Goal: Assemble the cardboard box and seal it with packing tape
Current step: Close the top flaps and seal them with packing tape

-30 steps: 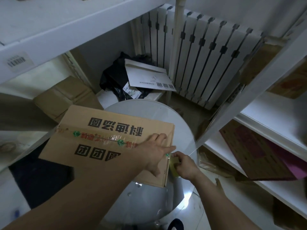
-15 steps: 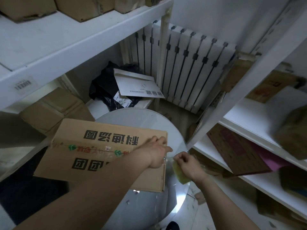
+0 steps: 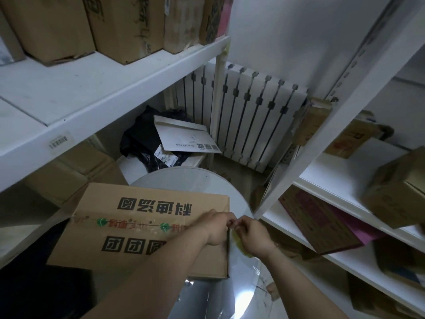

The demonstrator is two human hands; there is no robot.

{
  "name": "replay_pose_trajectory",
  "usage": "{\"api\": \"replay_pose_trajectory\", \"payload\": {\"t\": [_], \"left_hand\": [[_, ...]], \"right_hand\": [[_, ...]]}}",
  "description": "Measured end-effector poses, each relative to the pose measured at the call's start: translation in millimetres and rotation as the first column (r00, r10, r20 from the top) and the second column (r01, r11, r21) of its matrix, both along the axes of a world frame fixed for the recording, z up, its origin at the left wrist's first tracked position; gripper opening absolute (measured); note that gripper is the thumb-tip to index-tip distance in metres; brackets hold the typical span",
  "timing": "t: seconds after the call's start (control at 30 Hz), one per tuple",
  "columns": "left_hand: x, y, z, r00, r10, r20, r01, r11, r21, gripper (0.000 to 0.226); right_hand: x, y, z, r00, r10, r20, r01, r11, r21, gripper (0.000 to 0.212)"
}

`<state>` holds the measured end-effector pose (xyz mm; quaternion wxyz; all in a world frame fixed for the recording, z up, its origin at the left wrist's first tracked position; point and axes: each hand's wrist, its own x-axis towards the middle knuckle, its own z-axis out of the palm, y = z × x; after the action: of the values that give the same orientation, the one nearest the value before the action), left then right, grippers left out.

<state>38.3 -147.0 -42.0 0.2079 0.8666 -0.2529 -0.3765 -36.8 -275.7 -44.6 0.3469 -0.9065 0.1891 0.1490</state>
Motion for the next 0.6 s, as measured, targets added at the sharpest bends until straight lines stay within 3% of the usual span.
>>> {"api": "replay_pose_trajectory", "payload": {"t": [0.17,0.3,0.47,0.6], "left_hand": [[2.4,2.9,-11.1,0.99,0.137,-0.015,-0.137,0.982,-0.131,0.031],[2.7,-1.7,-15.6,0.991,0.13,-0.001,-0.129,0.982,-0.134,0.016],[6.9,-4.5,-18.4,0.993,0.116,0.014,-0.114,0.987,-0.116,0.015],[7.5,-9.8,-15.4,0.996,0.088,0.005,-0.087,0.989,-0.121,0.018]], "right_hand": [[-1.0,-5.8,3.6,1.0,-0.022,0.022,0.02,0.994,0.103,0.008],[-8.2,-12.8,3.4,0.995,-0.1,0.015,0.094,0.973,0.209,0.006],[-11.4,-21.7,2.2,0.989,-0.146,-0.033,0.15,0.961,0.234,0.026],[-12.9,-26.3,0.7,0.993,-0.109,-0.038,0.114,0.977,0.182,0.029]]}}
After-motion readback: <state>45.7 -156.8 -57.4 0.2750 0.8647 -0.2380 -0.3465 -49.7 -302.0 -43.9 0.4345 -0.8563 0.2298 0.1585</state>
